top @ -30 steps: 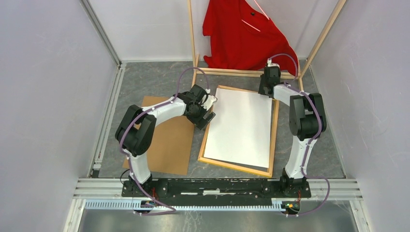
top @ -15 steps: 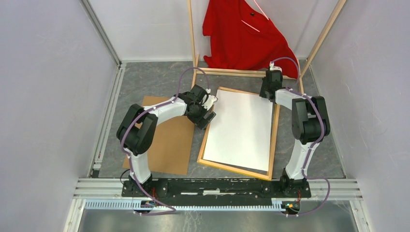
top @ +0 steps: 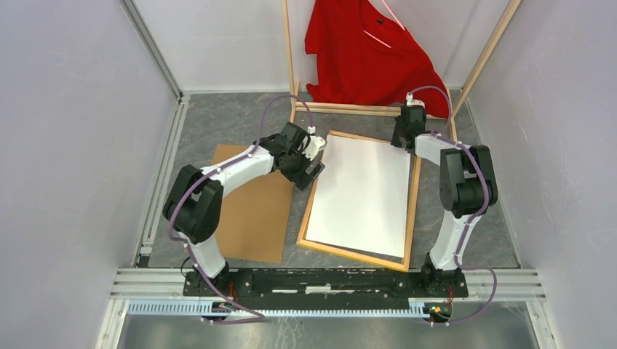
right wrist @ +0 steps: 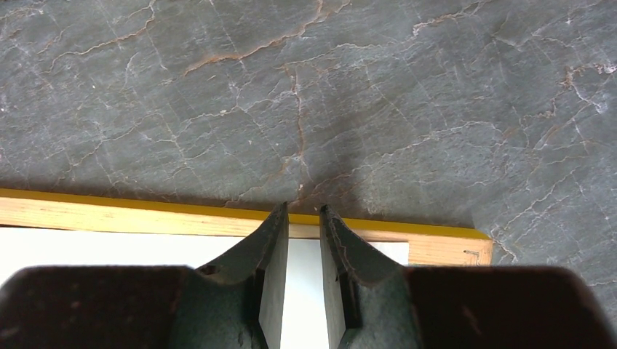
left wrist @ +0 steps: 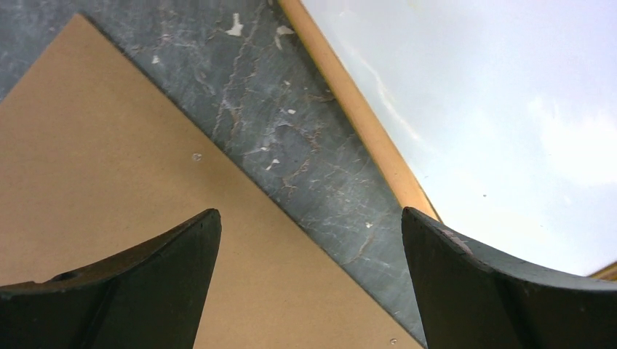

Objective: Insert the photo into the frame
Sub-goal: Adjust the photo in the photo frame.

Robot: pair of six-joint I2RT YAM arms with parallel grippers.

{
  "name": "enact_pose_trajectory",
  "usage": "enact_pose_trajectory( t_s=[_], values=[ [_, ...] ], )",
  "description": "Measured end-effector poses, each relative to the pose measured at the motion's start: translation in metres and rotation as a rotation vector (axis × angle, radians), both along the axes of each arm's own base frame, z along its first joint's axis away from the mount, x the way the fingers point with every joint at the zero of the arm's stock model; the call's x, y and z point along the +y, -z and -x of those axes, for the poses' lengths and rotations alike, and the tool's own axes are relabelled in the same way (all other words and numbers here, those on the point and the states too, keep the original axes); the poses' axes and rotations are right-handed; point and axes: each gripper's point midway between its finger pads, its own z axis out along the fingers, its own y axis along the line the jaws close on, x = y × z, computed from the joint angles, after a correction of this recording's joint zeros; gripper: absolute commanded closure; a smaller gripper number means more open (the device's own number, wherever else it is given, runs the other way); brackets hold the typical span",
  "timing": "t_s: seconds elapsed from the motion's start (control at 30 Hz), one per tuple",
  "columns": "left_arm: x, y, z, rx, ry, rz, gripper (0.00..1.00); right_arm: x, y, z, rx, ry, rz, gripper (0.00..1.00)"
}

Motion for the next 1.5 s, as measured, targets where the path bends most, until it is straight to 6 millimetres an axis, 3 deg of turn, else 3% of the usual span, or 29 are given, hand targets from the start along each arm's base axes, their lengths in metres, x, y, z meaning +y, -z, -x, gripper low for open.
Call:
enact_pose_trajectory(
  t_s=[0.23, 0.4, 1.27, 1.5],
  values=[
    [-0.010, 0.008, 0.011, 0.061, 0.038, 0.037, 0.00, 0.000, -0.001, 0.002, 0.004, -0.004, 0.002, 0.72],
    [-0.009, 0.033, 0.018, 0.124, 0.045, 0.011, 0.00, 0.000, -0.002, 0.002, 0.006, -0.006, 0.002, 0.72],
    [-0.009, 0.035, 0.019, 0.121, 0.047, 0.019, 0.00, -0.005, 0.005, 0.031, 0.063, -0.007, 0.020, 0.73],
    [-0.009, 0.034, 0.019, 0.112, 0.046, 0.022, 0.00, -0.014, -0.001, 0.038, 0.059, 0.023, 0.044, 0.77]
  ],
)
